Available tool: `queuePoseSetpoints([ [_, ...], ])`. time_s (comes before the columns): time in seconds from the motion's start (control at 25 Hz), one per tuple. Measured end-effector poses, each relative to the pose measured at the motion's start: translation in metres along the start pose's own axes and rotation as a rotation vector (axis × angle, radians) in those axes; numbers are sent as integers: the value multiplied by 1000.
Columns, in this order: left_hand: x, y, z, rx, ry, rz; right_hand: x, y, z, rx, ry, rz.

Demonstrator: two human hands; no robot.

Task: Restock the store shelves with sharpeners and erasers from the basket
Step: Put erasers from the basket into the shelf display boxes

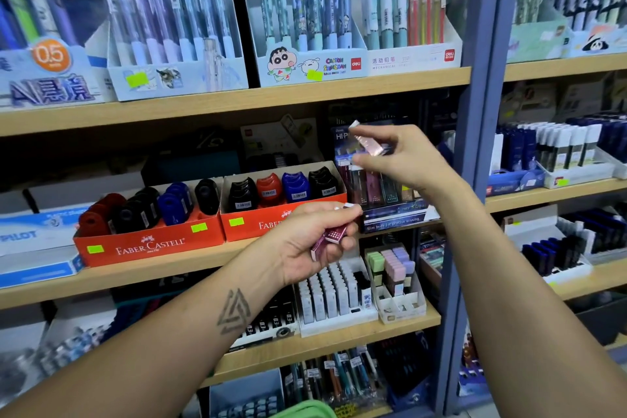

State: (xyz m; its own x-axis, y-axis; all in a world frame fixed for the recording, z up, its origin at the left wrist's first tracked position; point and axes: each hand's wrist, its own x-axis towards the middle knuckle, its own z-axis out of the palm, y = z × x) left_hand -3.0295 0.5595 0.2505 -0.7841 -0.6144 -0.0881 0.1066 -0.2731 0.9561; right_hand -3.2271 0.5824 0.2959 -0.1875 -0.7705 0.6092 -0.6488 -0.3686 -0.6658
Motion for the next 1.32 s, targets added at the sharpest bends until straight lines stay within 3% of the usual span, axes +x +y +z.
queuePoseSetpoints([
  [0.12, 3, 13, -2, -17, 112, 120, 2, -5, -12, 385, 76, 5],
  [0.28, 11, 29, 2, -9, 200, 225, 0, -17, -16, 541, -64, 80],
  [0.56, 29, 59, 14, 18, 266, 298, 1, -20, -4, 403, -47, 103],
  [0.68, 32, 71, 12, 41, 320, 239, 8, -16, -6, 138, 82, 51],
  [0.84, 34, 76, -7, 100, 387, 139, 23, -8, -6, -301, 2, 29],
  [0.96, 39, 76, -13, 109, 395, 102, 35, -2, -2, -473, 18, 47],
  [1.16, 46, 80, -10, 100, 352, 97, 53, -1, -7, -302, 38, 96],
  [1.32, 48, 79, -12, 88, 341, 98, 57, 11, -5, -149, -57, 212],
])
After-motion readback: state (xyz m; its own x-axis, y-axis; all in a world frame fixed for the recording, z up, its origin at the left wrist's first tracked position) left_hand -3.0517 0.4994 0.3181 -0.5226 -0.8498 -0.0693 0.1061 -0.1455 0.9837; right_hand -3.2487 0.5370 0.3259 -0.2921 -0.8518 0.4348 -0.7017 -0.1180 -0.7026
